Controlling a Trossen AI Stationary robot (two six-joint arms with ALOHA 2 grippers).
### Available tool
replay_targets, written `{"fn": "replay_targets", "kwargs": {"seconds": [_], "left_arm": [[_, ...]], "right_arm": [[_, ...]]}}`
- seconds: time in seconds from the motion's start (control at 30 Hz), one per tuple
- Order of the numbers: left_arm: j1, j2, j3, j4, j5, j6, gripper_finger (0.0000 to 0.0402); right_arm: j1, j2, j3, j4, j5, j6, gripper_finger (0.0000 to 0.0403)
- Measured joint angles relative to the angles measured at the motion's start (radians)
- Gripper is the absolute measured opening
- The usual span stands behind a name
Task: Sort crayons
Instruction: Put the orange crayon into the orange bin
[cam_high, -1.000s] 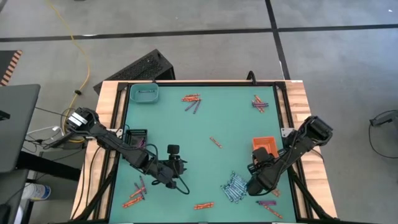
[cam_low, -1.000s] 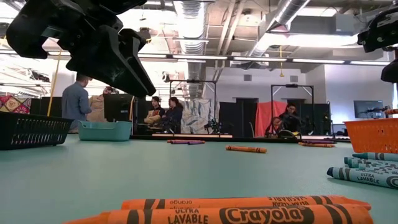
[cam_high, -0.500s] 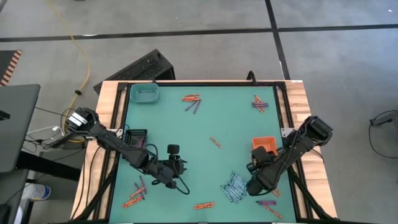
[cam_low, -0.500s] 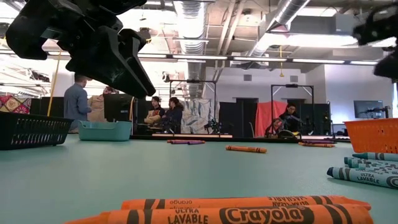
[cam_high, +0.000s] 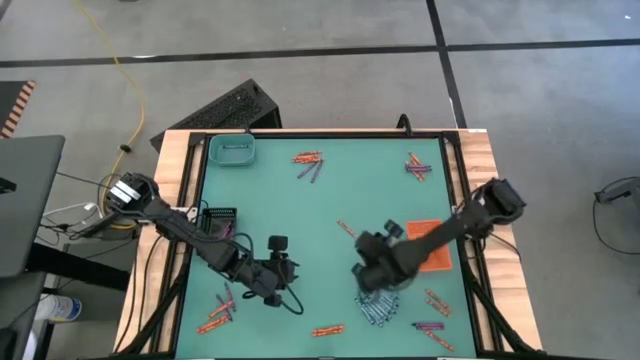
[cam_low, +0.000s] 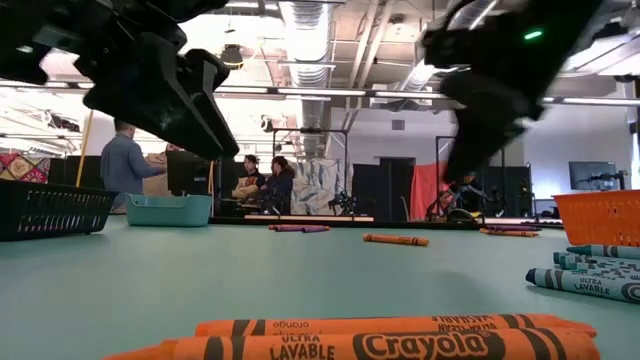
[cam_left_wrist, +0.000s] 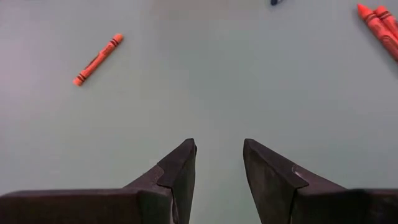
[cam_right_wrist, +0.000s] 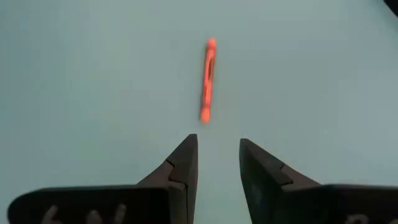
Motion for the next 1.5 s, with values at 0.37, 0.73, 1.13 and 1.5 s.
{"fn": "replay_targets", "kwargs": {"seconds": [0.37, 0.73, 1.13, 1.5], "left_arm": [[-0.070, 0.000, -0.043, -0.007, -0.035, -0.078, 0.0125], [-0.092, 0.000, -0.051, -0.011, -0.058, -0.091, 0.0125], [-0.092, 0.000, -0.051, -0.011, -0.064, -0.084, 0.0125], [-0.091, 0.000, -0.051, -0.011, -0.064, -0.084, 0.0125]], "right_arm": [[-0.190, 0.000, -0.013, 0.203, -0.120, -0.298, 0.0112], [-0.230, 0.000, -0.032, 0.235, -0.161, -0.320, 0.0112], [-0.230, 0.000, -0.032, 0.235, -0.161, -0.324, 0.0112], [-0.230, 0.000, -0.032, 0.235, -0.165, -0.327, 0.0112]]}}
